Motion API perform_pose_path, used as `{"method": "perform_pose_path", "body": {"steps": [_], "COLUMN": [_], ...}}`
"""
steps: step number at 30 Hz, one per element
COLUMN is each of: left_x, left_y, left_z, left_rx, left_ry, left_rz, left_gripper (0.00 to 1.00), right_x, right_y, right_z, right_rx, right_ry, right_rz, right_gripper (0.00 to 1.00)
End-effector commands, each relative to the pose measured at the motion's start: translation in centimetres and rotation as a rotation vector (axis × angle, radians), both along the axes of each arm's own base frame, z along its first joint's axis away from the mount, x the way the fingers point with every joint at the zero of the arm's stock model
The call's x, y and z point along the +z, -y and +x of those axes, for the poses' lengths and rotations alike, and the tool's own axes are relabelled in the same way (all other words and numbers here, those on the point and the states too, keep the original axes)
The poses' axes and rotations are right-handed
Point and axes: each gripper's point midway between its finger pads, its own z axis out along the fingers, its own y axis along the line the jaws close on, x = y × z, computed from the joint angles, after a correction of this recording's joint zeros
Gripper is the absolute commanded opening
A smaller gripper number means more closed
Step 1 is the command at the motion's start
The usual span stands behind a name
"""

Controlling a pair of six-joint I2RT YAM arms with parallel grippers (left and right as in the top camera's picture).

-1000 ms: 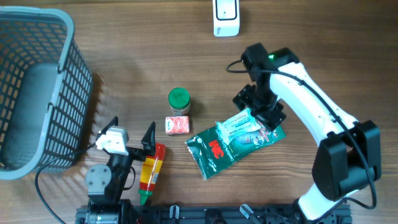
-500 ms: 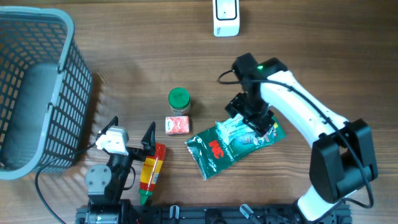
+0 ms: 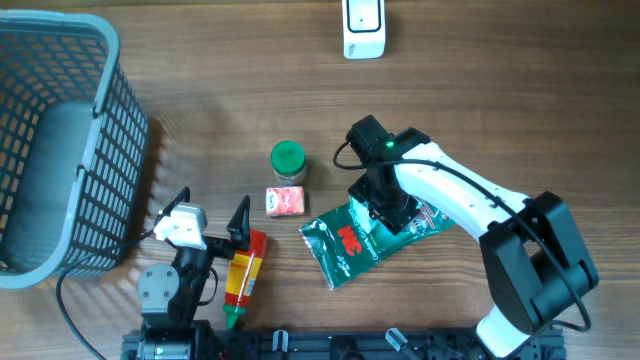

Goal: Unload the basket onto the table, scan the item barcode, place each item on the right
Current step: 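Lower the right gripper onto the pale green wipes pack, then grasp the wipes pack with the right gripper and lift it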

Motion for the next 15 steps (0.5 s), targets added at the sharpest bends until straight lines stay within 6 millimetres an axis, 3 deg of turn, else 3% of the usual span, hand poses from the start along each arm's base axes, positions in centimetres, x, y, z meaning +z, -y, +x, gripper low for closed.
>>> {"method": "perform_pose_path", "body": {"steps": [1, 7, 12, 15], "left_x": [-0.2, -0.2, -0.2, -0.2], "left_y": [-0.1, -0.1, -0.1, -0.1], "left_z": [0.0, 0.0, 0.0, 0.0], "left_rx": [0.004, 0.004, 0.004, 0.004], "left_ry": [-0.002, -0.002, -0.002, -0.002], "left_rz": [0.021, 0.021, 0.021, 0.021], "left_gripper": [1.00, 1.00, 1.00, 1.00], "right_x": [-0.2, 1.0, 3.0, 3.5], "right_y": [0.8, -0.6, -0.6, 0.6], "right_z": [0.5, 0.3, 0.8, 1.7], "right_rx": [-0.044, 0.032, 0.036, -0.023], "right_ry": [0.034, 0.021, 0.086, 0.145], "right_rz": [-0.036, 0.058, 0.080, 0.014], "right_gripper": [0.70, 0.60, 0.60, 0.64]}}
